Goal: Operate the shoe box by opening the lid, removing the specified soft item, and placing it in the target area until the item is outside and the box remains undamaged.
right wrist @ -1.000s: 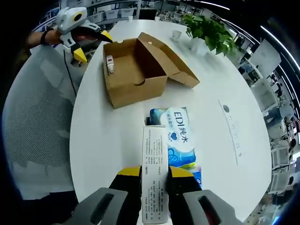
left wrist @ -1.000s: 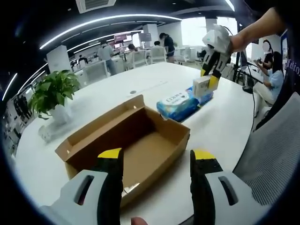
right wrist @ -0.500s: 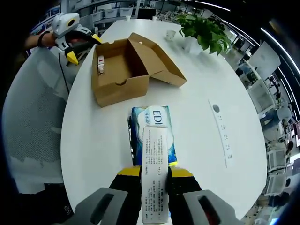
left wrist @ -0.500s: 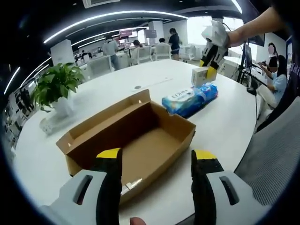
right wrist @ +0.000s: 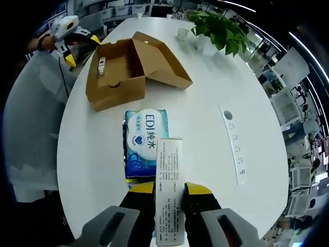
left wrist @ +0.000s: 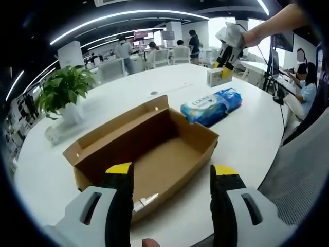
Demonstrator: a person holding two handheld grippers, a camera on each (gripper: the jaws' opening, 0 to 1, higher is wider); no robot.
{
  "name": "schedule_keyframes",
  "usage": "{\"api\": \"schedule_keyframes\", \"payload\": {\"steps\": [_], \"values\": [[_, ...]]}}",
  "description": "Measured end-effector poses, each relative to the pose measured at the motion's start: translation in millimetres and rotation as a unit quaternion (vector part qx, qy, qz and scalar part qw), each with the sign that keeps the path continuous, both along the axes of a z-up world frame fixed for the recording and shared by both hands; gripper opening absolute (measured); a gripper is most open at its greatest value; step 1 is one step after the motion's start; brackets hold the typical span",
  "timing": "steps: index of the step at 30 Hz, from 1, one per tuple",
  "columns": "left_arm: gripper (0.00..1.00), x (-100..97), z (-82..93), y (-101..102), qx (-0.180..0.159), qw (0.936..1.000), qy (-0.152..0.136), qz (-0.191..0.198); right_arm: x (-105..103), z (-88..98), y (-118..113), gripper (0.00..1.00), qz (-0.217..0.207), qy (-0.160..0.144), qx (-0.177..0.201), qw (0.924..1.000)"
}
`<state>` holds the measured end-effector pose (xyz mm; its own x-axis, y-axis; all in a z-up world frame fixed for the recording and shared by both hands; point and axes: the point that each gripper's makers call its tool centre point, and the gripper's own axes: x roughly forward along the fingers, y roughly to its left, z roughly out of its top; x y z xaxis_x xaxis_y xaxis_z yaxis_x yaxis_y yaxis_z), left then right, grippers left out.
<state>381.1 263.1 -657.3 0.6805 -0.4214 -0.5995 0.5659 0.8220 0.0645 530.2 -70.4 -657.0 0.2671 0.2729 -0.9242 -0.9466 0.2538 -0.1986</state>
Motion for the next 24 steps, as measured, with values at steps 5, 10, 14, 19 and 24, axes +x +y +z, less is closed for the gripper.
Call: {"api": "schedule_keyframes", "payload": {"steps": [5, 10, 14, 19, 24], "values": [[0.59, 0.7, -2.4, 3, 0.002, 1.0, 0.003, 0.005, 14, -5.2, -8, 0.16, -0.007, 0.0, 0.001, 1.0], [0.59, 2.9, -4.8, 5, 0.005, 0.9999, 0.005, 0.009, 27, -13.2, -17, 0.16, -0.009, 0.002, -0.004, 1.0], [0.59, 3.0, -6.3, 6, 0.007, 0.9999, 0.006, 0.009, 40, -19.8, -24, 0.16, -0.009, 0.002, -0.01, 0.9999], [0.59, 2.2, -8.7, 7, 0.011, 0.9998, 0.009, 0.011, 47, -26.4, -26, 0.16, -0.01, 0.003, -0.01, 0.9999], [0.59, 1.6, -10.0, 9, 0.013, 0.9998, 0.012, 0.013, 50, -36.2, -28, 0.16, -0.005, 0.006, -0.017, 0.9998]]}}
